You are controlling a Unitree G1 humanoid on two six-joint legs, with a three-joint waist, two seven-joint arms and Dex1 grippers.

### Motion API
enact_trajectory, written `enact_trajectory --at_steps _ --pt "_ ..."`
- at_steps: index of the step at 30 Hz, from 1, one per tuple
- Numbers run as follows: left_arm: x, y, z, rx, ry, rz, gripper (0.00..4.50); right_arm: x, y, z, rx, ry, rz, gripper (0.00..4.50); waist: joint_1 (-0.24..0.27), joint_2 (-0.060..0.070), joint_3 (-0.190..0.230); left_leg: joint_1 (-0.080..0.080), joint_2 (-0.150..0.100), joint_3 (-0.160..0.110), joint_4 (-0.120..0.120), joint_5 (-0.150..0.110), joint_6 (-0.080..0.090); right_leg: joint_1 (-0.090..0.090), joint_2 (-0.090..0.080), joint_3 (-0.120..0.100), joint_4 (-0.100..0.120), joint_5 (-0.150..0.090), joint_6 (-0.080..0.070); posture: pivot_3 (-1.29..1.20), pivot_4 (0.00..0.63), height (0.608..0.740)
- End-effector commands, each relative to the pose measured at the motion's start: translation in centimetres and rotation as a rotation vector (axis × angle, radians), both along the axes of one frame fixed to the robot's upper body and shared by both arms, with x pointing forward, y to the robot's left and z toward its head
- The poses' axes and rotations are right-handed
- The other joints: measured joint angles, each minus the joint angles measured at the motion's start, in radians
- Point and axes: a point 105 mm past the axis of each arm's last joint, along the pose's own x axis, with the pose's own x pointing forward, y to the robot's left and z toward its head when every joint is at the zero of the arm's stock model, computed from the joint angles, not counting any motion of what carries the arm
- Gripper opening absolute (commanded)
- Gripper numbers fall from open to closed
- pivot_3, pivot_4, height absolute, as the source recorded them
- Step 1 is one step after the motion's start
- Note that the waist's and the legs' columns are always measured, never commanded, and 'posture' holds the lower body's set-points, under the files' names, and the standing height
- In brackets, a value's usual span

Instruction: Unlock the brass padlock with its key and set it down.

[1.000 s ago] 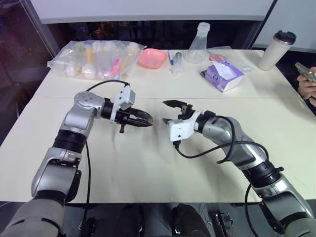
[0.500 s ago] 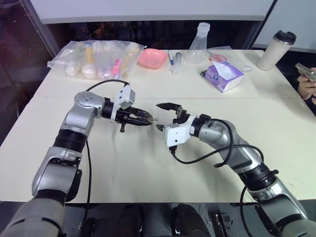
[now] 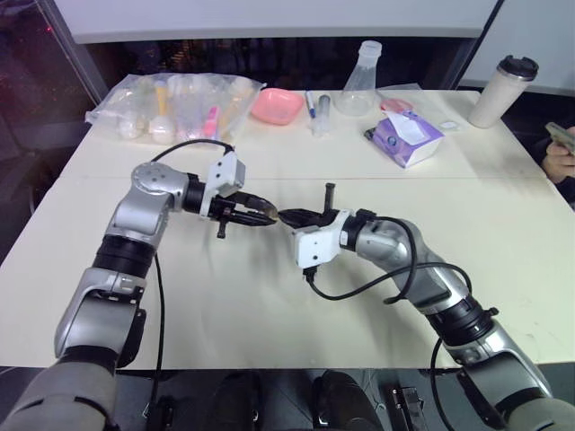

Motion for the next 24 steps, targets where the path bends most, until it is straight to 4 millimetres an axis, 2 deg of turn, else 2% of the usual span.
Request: enact_trajectory --at_steps 1,8,11,12,15,17,20,23,24 --pt "-1.3 -1.4 0.9 0.01 -0.098 -0.098 0.76 0.0 0.4 2.5 0.073 0.02 0.022 0.05 0.0 0.0 0.0 0.0 0.0 0.0 0.0 0.0 0.0 0.0 0.0 0.0 0.0 0.0 0.0 0.0 0.15 0.715" --pt "-1.4 -1.6 0.8 0.052 -0.349 -0.129 0.76 -1.1 -0.3 2.1 0.083 0.331 0.052 0.05 0.003 0.0 0.0 0.0 0.0 0.0 0.0 0.0 0.0 0.0 -0.001 0.0 0.0 0.0 0.0 0.0 0.15 0.715" --pt "-1.4 -1.6 0.9 0.05 -0.395 -0.133 0.76 -1.3 -0.5 2.2 0.071 0.364 0.054 0.05 0.002 0.0 0.0 0.0 0.0 0.0 0.0 -0.002 0.003 0.0 -0.001 0.0 0.0 0.0 0.0 0.0 0.15 0.715" --pt "-1.4 -1.6 0.8 0.048 -0.386 -0.133 0.76 -1.1 -0.4 2.7 0.083 0.33 0.053 0.05 0.002 0.0 0.0 0.0 0.0 0.0 0.0 -0.002 0.004 0.0 -0.001 0.0 0.0 0.0 0.0 0.0 0.15 0.715" --pt "-1.2 -1.2 1.3 -0.005 -0.236 -0.084 0.76 -0.1 -0.7 4.3 0.024 0.0 0.043 0.05 0.0 0.0 0.0 0.0 0.0 0.0 0.0 -0.003 0.005 0.0 0.0 0.0 0.0 0.0 0.0 0.0 0.15 0.715" --pt "-1.2 -0.9 1.7 -0.009 -0.172 -0.075 0.76 0.0 -1.2 3.9 -0.024 -0.134 0.057 0.05 0.0 0.0 0.0 0.0 0.0 0.0 0.0 -0.003 0.005 -0.001 0.0 0.0 0.0 0.0 0.0 0.0 0.15 0.715" --pt "-1.6 -0.7 2.4 -0.01 -0.11 -0.093 0.76 -0.4 -1.8 3.0 -0.074 -0.246 0.096 0.05 0.001 0.0 0.0 0.0 0.0 0.001 0.0 -0.002 0.004 -0.001 0.001 0.0 0.0 0.0 0.0 0.0 0.15 0.715" --pt "-2.0 -0.4 2.9 -0.009 -0.054 -0.114 0.76 -1.1 -2.2 2.9 -0.049 -0.326 0.147 0.92 0.001 0.0 0.0 0.0 0.0 0.001 0.0 0.0 0.0 -0.001 0.001 0.0 0.0 0.0 0.0 0.0 0.15 0.715" --pt "-2.1 -0.3 2.9 -0.005 -0.04 -0.117 0.76 -1.3 -2.3 3.1 -0.039 -0.355 0.157 1.37 0.0 0.0 0.0 0.0 0.0 0.001 0.0 0.0 0.0 -0.001 0.001 0.0 0.0 0.0 0.0 0.0 0.15 0.715"
